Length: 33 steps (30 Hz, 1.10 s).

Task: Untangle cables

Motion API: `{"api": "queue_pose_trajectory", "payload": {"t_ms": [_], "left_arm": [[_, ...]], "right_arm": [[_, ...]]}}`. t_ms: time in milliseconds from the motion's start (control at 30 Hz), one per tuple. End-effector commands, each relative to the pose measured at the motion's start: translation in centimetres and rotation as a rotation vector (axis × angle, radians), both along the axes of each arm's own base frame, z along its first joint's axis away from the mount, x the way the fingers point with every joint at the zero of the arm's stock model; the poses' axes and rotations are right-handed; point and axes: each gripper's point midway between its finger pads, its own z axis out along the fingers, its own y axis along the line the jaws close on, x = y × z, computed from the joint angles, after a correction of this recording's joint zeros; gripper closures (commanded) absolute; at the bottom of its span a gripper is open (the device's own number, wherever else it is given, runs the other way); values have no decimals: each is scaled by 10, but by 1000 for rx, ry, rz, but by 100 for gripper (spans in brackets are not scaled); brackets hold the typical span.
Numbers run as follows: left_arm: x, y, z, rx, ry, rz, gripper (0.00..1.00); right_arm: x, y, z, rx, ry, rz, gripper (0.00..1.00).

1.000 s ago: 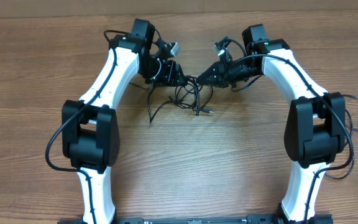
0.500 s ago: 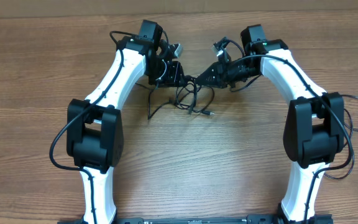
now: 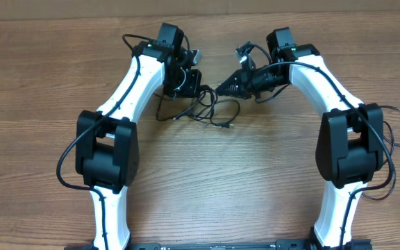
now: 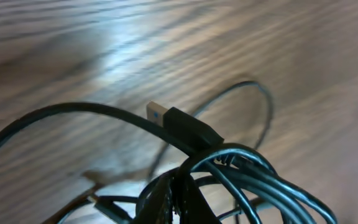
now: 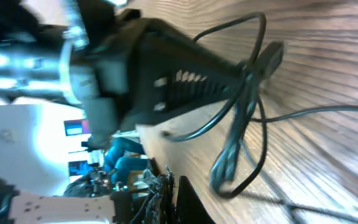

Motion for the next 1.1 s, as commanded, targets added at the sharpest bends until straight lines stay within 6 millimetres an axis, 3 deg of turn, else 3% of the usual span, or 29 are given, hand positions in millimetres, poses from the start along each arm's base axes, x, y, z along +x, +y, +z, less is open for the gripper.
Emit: {"api": "queue_pose_trajectory", "payload": {"t_ms": [0,133,233,333,433,600,767,1067], "left_arm": [[-5,18,-34,92,34,31,96],[-12,20,-51,91,50,37,96],[-15,18,-53,75,48,5,96],[-17,7,-48,7,22,-88,96],[-17,1,-40,-82,17,-125,96],[-20,-10,-8,-369,-14,-228,95],[-17,5,-7,-374,-11,-201,95],[-18,1,-8,-365,-25,-224,95]], "right_arm": [[-1,3,35,103,-72,28,96],[0,3,36,107,-81,30,96],[3,0,24,35,-92,13,96],[8,-6,10,-57,-99,-12,95],[13,-13,-2,-139,-66,-55,85],[14,-14,-6,-165,-45,-72,83],[10,-8,-8,-183,0,-83,78],[-1,13,-27,-322,11,-76,72]]}}
